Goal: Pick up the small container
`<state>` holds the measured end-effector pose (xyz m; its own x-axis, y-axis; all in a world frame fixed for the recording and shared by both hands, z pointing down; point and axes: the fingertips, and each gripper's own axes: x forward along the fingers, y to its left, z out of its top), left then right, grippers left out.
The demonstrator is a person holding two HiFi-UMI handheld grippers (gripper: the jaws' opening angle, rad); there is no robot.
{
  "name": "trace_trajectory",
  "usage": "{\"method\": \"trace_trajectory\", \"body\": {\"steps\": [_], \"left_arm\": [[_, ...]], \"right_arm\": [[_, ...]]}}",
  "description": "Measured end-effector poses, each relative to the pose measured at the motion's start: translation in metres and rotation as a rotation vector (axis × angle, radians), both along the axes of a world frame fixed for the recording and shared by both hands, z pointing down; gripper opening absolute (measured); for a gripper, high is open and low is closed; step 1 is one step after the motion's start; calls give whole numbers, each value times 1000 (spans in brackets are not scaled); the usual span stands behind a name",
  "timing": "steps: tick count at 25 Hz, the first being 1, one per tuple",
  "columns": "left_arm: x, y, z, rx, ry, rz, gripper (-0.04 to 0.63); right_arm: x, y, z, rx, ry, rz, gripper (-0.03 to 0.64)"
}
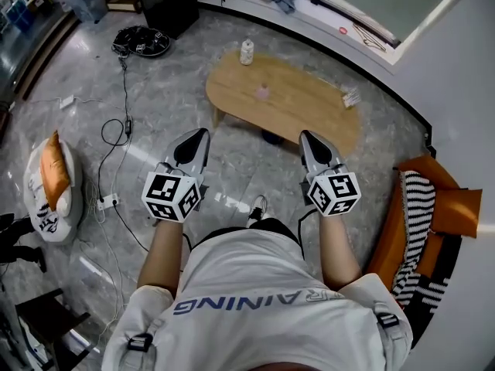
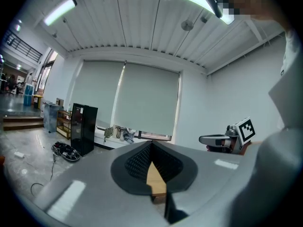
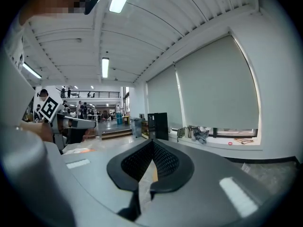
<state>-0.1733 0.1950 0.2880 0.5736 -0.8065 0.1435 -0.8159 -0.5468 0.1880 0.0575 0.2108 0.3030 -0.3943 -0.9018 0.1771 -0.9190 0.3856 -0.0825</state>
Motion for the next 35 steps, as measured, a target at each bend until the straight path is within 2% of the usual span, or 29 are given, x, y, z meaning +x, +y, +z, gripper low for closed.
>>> {"method": "trace_trajectory", "body": {"steps": [8,13,18,22,26,35], "left_arm": [[76,-76,4,-4,-24,-19,2],[115,-110,16,-42,-27,19,3],[125,-154,26,-51,-12,30,2],[132,-195,35,-57,-1,62,2],[130,-248,41,-64,11,95,2],[99,-366,44,-92,-2,192,2]], "right_arm": [[78,-83,7,-8,-26,-14,15],[112,-121,27,-52,-50,4,15],[120,-154,33,-55,-43,11,15],[126,-182,29,-12,-48,19,15],[125,-225,29,-18,-26,70,15],[83,-326,26,-49,-3,145,15]]}}
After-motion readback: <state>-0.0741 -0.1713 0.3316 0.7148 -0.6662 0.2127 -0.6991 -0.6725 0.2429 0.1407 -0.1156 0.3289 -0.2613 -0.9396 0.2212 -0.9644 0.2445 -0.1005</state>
